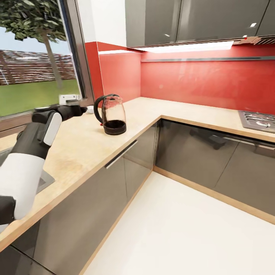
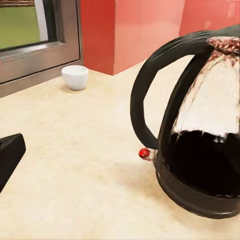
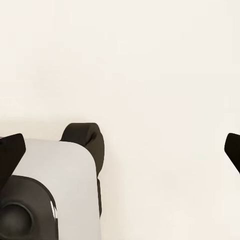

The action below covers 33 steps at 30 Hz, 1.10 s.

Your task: Set up a coffee station on the kitchen countertop: keep the coffee maker on the countertop, move the bottle of coffee from the kitchen shelf to the counter next to the coffee maker, place a paper coffee filter on top of the coffee maker, put the saucer next to the coffee maker with the coffee cup on the saucer, and place the electric kettle next to the coffee maker.

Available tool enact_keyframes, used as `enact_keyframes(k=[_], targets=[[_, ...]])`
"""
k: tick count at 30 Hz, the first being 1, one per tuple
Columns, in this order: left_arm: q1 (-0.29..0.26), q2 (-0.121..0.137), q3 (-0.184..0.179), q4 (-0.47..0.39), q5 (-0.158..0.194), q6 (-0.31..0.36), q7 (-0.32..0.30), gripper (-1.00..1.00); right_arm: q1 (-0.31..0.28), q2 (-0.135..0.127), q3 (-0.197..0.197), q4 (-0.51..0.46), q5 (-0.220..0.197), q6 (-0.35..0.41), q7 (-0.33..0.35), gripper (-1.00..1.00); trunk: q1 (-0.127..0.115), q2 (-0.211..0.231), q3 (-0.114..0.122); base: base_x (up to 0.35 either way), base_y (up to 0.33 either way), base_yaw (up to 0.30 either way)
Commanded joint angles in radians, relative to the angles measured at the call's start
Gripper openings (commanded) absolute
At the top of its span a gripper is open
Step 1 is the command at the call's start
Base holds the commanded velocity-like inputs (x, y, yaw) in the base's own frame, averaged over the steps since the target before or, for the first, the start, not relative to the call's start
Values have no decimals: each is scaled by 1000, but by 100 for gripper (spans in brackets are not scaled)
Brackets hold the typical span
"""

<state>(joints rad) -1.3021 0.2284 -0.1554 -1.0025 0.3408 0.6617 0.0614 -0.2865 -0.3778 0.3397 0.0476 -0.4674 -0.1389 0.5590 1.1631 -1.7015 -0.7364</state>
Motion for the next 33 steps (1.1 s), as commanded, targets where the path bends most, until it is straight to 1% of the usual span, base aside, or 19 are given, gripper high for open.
enact_keyframes(k=[1, 3, 10, 33], targets=[[-1, 3, -8, 14, 8, -10, -6, 100, -2, 0, 9, 5, -8, -7, 6, 100, 0, 0, -1, 0, 0, 0], [-1, 5, -22, 59, 9, -41, -46, 100, -2, 0, 9, 5, -8, -7, 5, 100, 0, 0, -1, 0, 0, 0], [-2, 7, -36, 119, 9, -122, -90, 100, -2, 0, 9, 5, -8, -7, 4, 100, 0, 0, -1, 68, -9, 0], [-2, 6, -36, 116, 9, -129, -94, 100, -2, 0, 9, 5, -8, -7, 5, 100, 0, 0, -1, 48, -24, 0]])
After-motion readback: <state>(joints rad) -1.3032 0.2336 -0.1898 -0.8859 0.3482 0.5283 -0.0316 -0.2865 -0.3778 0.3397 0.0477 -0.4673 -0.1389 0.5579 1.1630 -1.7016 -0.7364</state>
